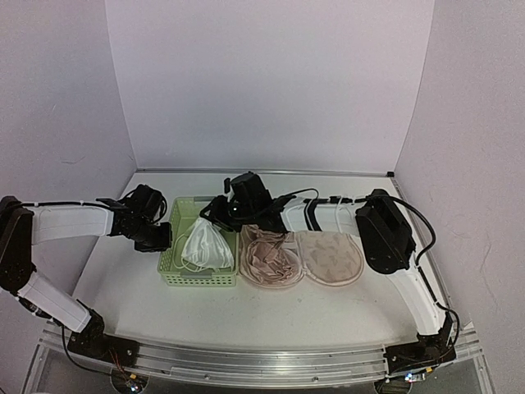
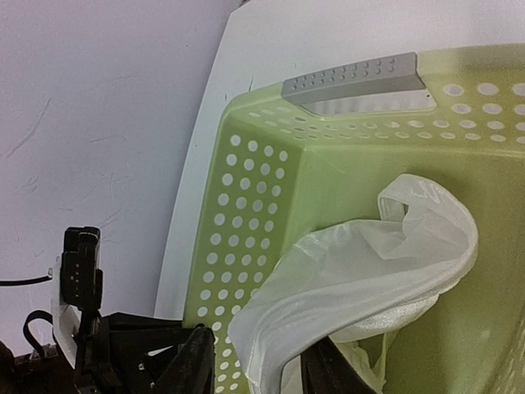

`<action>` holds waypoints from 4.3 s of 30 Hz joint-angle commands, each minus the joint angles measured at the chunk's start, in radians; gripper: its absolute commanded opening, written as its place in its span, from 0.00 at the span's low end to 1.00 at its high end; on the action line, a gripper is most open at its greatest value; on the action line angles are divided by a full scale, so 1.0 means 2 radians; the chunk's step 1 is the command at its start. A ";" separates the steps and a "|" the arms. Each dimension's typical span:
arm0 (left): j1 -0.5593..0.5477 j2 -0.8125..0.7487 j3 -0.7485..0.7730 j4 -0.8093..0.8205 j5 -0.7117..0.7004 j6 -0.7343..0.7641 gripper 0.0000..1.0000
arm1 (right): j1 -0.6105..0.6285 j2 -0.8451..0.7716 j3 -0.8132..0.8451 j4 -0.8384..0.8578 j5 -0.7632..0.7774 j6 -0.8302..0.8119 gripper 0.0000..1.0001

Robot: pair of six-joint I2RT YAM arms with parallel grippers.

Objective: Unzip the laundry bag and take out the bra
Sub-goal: Place the bra in the bin, then adjust the bra in the laundry bag.

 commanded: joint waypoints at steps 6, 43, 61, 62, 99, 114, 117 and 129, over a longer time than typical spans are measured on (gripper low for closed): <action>-0.002 0.005 0.011 0.020 -0.009 0.008 0.00 | 0.004 -0.095 -0.049 -0.007 0.032 -0.041 0.51; -0.001 0.025 0.032 0.007 -0.025 0.023 0.00 | -0.110 -0.296 -0.371 -0.044 0.016 -0.120 0.65; -0.001 0.028 0.024 0.006 -0.012 0.016 0.00 | -0.115 -0.197 -0.338 0.021 -0.013 -0.038 0.66; -0.001 0.028 0.024 0.006 -0.012 0.016 0.00 | -0.115 -0.193 -0.335 0.023 -0.015 -0.035 0.66; -0.001 0.011 0.018 0.006 -0.019 0.016 0.00 | -0.115 -0.302 -0.390 0.091 -0.026 -0.001 0.00; -0.001 0.009 0.019 0.007 -0.021 0.016 0.00 | -0.114 -0.367 -0.405 0.093 -0.020 -0.003 0.00; -0.001 0.009 0.019 0.007 -0.022 0.016 0.00 | -0.104 -0.353 -0.405 0.095 -0.017 -0.001 0.03; -0.001 0.001 0.014 0.007 -0.019 0.018 0.00 | -0.087 -0.288 -0.413 0.090 0.009 0.005 0.23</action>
